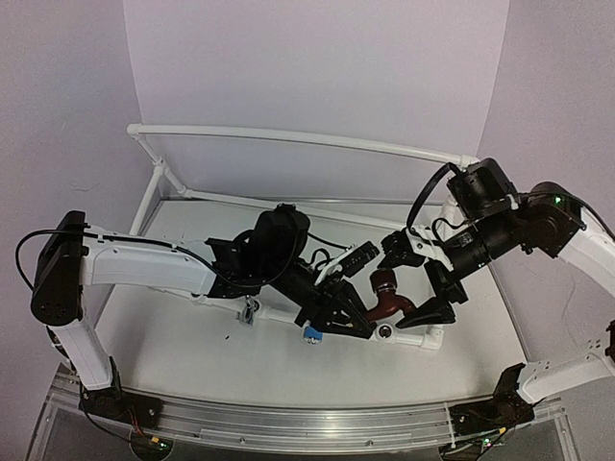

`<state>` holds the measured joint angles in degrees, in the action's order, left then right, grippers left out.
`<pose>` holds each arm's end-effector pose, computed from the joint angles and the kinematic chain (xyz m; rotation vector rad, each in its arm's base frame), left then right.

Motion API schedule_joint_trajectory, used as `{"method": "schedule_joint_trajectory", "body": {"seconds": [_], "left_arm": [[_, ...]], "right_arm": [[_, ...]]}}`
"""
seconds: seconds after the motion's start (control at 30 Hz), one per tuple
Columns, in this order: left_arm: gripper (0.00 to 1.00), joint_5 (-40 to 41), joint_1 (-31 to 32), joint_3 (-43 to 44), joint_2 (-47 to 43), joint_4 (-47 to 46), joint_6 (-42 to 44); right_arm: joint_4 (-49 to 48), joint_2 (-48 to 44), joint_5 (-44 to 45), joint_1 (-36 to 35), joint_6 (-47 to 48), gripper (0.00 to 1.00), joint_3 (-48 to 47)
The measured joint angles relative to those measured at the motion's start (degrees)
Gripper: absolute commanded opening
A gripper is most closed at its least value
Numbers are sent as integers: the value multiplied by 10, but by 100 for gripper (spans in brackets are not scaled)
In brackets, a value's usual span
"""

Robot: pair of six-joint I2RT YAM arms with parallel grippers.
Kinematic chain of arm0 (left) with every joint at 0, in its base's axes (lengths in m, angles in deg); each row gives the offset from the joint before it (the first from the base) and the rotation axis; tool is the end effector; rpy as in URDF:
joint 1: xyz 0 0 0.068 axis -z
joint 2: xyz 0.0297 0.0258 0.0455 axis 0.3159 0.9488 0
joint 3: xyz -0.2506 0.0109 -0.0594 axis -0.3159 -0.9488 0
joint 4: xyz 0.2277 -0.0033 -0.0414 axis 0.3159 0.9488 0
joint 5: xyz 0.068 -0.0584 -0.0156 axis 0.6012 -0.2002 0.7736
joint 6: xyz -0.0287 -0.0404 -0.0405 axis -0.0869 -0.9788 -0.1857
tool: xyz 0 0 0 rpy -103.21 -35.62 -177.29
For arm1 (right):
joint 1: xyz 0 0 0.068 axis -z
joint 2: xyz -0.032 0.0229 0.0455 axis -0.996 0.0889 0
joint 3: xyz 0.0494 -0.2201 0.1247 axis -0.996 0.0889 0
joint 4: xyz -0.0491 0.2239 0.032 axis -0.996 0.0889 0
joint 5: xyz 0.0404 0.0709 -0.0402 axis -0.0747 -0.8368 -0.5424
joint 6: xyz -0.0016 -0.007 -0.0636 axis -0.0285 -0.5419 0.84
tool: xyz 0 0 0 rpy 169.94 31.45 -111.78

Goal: Install the water faucets

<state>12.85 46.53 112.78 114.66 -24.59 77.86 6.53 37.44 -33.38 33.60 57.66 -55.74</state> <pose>0.1206 -0.3597 0.2808 1.6646 1.3681 -1.8074 0.1053 0.1764 0.3604 -1.8883 1.3392 0.7759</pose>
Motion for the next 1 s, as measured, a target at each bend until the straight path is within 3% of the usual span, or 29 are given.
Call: {"method": "schedule_joint_trajectory", "body": {"seconds": [0.17, 0.8, 0.87, 1.0], "left_arm": [[0, -6, 0, 7, 6, 0, 0], [1, -14, 0, 16, 15, -1, -3], [5, -14, 1, 16, 15, -1, -3], [25, -13, 1, 16, 15, -1, -3]], "right_arm": [[-7, 0, 14, -21, 4, 96, 0], [-27, 1, 59, -43, 6, 74, 0], [-27, 1, 62, -44, 6, 72, 0], [-28, 1, 65, -44, 6, 64, 0]]}}
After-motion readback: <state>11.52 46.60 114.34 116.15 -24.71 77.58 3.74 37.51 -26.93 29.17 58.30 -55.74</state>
